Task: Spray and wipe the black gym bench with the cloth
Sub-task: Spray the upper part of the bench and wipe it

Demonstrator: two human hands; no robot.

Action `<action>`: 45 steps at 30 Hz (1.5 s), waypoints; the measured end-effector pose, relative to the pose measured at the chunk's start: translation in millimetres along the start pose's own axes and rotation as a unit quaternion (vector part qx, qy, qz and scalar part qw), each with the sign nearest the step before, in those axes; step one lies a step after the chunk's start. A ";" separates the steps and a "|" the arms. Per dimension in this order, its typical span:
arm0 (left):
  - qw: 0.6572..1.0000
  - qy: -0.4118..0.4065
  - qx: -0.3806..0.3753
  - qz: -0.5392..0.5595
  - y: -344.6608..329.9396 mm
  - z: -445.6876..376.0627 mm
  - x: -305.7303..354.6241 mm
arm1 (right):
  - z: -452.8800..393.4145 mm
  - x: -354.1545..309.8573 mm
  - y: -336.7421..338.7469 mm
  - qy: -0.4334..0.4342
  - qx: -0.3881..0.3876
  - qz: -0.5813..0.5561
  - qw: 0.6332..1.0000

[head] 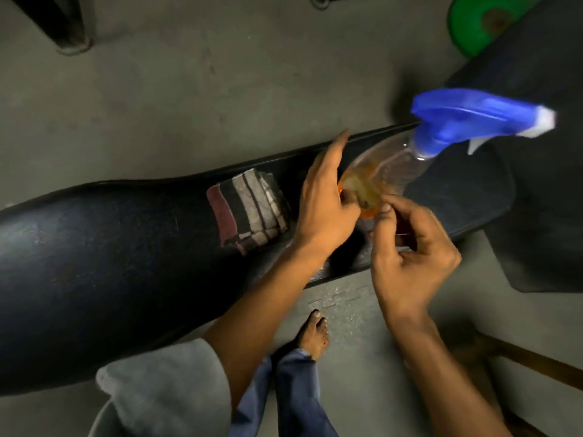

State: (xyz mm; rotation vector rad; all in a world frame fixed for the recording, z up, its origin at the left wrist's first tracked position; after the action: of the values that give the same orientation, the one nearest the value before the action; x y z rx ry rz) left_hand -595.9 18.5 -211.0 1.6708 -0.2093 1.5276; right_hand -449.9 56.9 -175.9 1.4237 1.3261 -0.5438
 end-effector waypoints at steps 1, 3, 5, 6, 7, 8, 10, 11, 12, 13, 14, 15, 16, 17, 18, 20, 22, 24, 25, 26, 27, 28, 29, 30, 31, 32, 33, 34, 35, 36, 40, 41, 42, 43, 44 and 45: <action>1.000 0.003 -0.022 0.003 -7.3 -6.7 0.0 | -2.6 0.2 3.1 -0.006 0.016 0.012 1.000; 1.000 -0.002 -0.031 -0.005 -16.1 -13.8 -4.6 | -8.5 0.3 6.2 -0.012 0.039 0.045 0.998; 1.000 -0.011 -0.022 -0.002 -21.3 -9.9 -7.7 | -11.4 2.4 8.0 -0.028 0.059 0.055 0.996; 1.000 -0.014 -0.018 0.007 -23.0 -3.7 -5.6 | -13.0 3.4 8.4 -0.038 0.066 0.045 0.996; 1.000 -0.017 -0.015 0.013 -23.9 4.0 -1.5 | -15.5 2.6 8.4 -0.045 0.068 0.027 0.996; 1.000 -0.023 -0.009 0.016 -25.2 12.0 2.0 | -19.8 4.5 8.9 -0.049 0.066 0.001 0.997; 0.999 -0.044 -0.016 0.012 -29.4 29.8 8.3 | -34.6 7.5 13.9 -0.065 0.063 -0.061 0.994; 0.998 -0.059 -0.029 0.000 -33.0 39.5 11.9 | -44.6 8.5 18.8 -0.083 0.071 -0.096 0.989; 0.997 -0.070 -0.043 -0.014 -37.7 49.4 14.1 | -54.6 10.9 25.1 -0.103 0.083 -0.132 0.982; 0.996 -0.072 -0.054 -0.025 -41.4 59.4 14.9 | -63.8 12.4 31.7 -0.121 0.091 -0.158 0.976; 0.996 -0.065 -0.060 -0.026 -44.2 68.3 13.3 | -71.1 13.6 36.6 -0.133 0.095 -0.168 0.972; 0.996 -0.055 -0.068 -0.023 -45.6 76.8 10.8 | -74.2 13.5 39.3 -0.143 0.092 -0.165 0.971; 0.996 -0.048 -0.078 -0.018 -46.2 84.6 7.7 | -73.0 14.3 40.1 -0.153 0.085 -0.153 0.972; 0.995 -0.047 -0.088 -0.009 -44.8 91.5 5.0 | -68.3 15.1 38.7 -0.168 0.072 -0.136 0.974; 0.995 -0.048 -0.090 0.004 -40.9 96.4 2.3 | -61.4 18.5 35.6 -0.185 0.052 -0.114 0.975; 0.998 -0.049 -0.049 0.007 -26.1 96.8 -4.4 | -43.4 27.1 24.3 -0.226 -0.013 -0.073 0.971; 0.996 -0.052 0.035 -0.070 -7.3 87.3 -13.5 | -24.1 39.8 8.9 -0.267 -0.083 -0.039 0.959; 0.973 -0.061 0.097 -0.203 10.3 75.0 -24.7 | -6.8 45.0 -7.7 -0.278 -0.141 -0.010 0.950; 0.956 -0.059 0.105 -0.266 17.1 69.3 -32.9 | 1.9 44.4 -16.2 -0.284 -0.164 -0.005 0.945; 0.942 -0.050 0.100 -0.317 22.3 64.9 -43.6 | 10.9 42.0 -24.5 -0.289 -0.186 -0.002 0.939; 0.932 -0.038 0.088 -0.351 26.0 63.1 -54.7 | 18.8 39.0 -32.1 -0.293 -0.208 0.000 0.933; 0.927 -0.032 0.075 -0.366 28.2 62.9 -65.3 | 25.5 35.8 -38.6 -0.293 -0.228 0.006 0.928; 0.926 -0.036 0.065 -0.371 29.3 64.2 -72.7 | 30.5 32.7 -44.0 -0.293 -0.246 0.012 0.924; 0.925 -0.043 0.059 -0.372 29.7 65.5 -76.7 | 33.8 31.1 -48.4 -0.288 -0.259 0.022 0.921; 0.925 -0.047 0.055 -0.372 30.0 66.5 -78.1 | 35.0 29.6 -52.5 -0.280 -0.270 0.033 0.920; 0.926 -0.046 0.055 -0.370 30.3 66.0 -78.3 | 35.3 29.0 -56.0 -0.271 -0.279 0.044 0.920; 0.928 -0.043 0.057 -0.367 30.8 64.8 -77.8 | 34.5 27.5 -59.4 -0.262 -0.287 0.050 0.920; 0.928 -0.041 0.061 -0.365 31.4 63.5 -76.9 | 33.5 26.6 -63.1 -0.254 -0.295 0.052 0.920; 0.929 -0.041 0.063 -0.363 31.4 63.0 -76.6 | 32.3 25.3 -66.1 -0.246 -0.299 0.051 0.921; 0.929 -0.043 0.064 -0.362 31.6 63.2 -76.6 | 31.5 25.5 -68.3 -0.242 -0.299 0.049 0.922; 0.927 -0.039 0.058 -0.367 34.1 64.0 -77.0 | 28.7 32.9 -62.9 -0.264 -0.262 0.048 0.927; 0.927 -0.035 0.053 -0.369 34.0 63.0 -76.5 | 28.3 34.4 -59.8 -0.284 -0.255 0.034 0.924; 0.926 -0.035 0.050 -0.372 33.6 61.8 -75.9 | 27.8 36.0 -57.1 -0.301 -0.248 0.019 0.921; 0.925 -0.041 0.046 -0.376 32.6 60.6 -75.4 | 25.8 36.4 -54.0 -0.312 -0.238 0.009 0.920; 0.922 -0.055 0.038 -0.380 29.9 59.0 -75.2 | 23.0 38.3 -51.1 -0.318 -0.224 0.005 0.921; 0.920 -0.071 0.025 -0.384 25.8 57.7 -75.3 | 20.3 39.9 -47.7 -0.322 -0.207 0.001 0.924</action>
State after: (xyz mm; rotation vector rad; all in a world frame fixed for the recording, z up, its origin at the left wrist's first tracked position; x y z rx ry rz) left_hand -587.5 -66.3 -260.1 1.6233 0.3818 0.8208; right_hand -475.6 46.9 -235.3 0.7929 0.8366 -0.6174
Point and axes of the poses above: each hand's wrist, its own z-axis away from the middle knuckle, its own y-axis out of the back of the hand, x = y × z, the point moved 5 cm from there along -z, towards the middle knuckle, and after that the axes turned 7 degrees about -z, right-handed, at the moved point
